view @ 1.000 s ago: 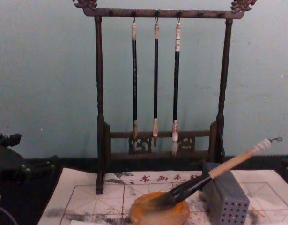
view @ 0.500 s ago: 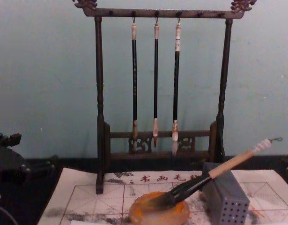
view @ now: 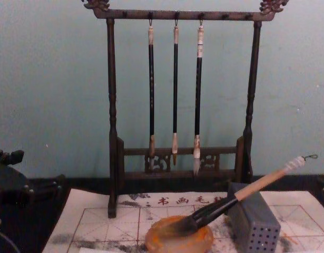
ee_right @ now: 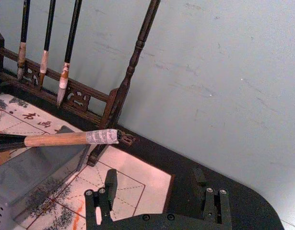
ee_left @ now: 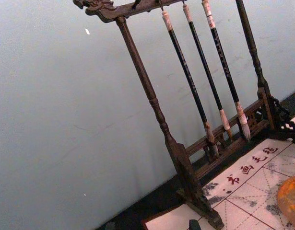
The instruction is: Pick up the brush from the inkstone, write on the paper, then place the brush back to its original position.
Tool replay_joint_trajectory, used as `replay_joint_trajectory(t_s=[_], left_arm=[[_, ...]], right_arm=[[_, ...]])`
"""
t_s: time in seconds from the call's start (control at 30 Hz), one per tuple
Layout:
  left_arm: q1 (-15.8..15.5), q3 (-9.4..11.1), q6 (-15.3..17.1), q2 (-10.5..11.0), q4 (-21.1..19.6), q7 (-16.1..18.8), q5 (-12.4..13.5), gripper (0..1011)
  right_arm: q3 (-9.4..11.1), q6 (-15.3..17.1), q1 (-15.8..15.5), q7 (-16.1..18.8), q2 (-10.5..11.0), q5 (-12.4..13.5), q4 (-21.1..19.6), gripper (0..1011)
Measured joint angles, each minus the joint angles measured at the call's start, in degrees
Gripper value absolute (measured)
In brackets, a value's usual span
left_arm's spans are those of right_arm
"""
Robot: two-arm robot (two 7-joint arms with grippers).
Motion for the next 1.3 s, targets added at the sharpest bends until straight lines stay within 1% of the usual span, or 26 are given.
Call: replay_joint_trajectory(t_s=[0.57,0.7,0.83,0.87,0.97,1.0,1.03,1.1,1.27,1.3], left_arm=[[0.0,0.0,0.0,0.0,0.0,0.0,0.0,1001],[0.0,0.0,0.0,0.0,0.0,0.0,0.0,1001],[0.0,0.0,0.0,0.0,0.0,0.0,0.0,1001],[0.0,0.0,0.0,0.0,0.0,0.0,0.0,1001],[0.0,0.0,0.0,0.0,0.0,0.0,0.0,1001],[0.0,0.0,0.0,0.0,0.0,0.0,0.0,1001],[0.0,0.0,0.0,0.0,0.0,0.0,0.0,1001],[0.0,0.0,0.0,0.0,0.0,0.0,0.0,1001],[0.0,0.0,0.0,0.0,0.0,0.0,0.0,1001],[0.0,0.0,0.0,0.0,0.0,0.0,0.0,1001]], right_arm=[[0.04,-0.02,-0.01,0.02,-0.02,-0.04,0.0,1002],[0.88,-0.3,-0.57,0.55,-0.36,-0.08,-0.21,1003],[2.27,-0.77,-1.65,1.81,-0.74,1.34,-1.11,1002],[2.27,-0.77,-1.65,1.81,-0.74,1.34,-1.11,1002],[3.2,-1.12,-2.46,2.94,-1.03,2.53,-1.86,1002],[3.65,-1.17,-2.85,3.61,-1.23,3.35,-2.2,1002],[3.65,-1.17,-2.85,3.61,-1.23,3.35,-2.2,1002],[4.55,-1.18,-3.56,5.27,-1.82,5.47,-2.68,1002],[5.99,-1.28,-4.36,8.46,-3.22,9.52,-2.81,1002],[6.41,-1.35,-4.47,9.56,-3.81,10.9,-2.69,1002]])
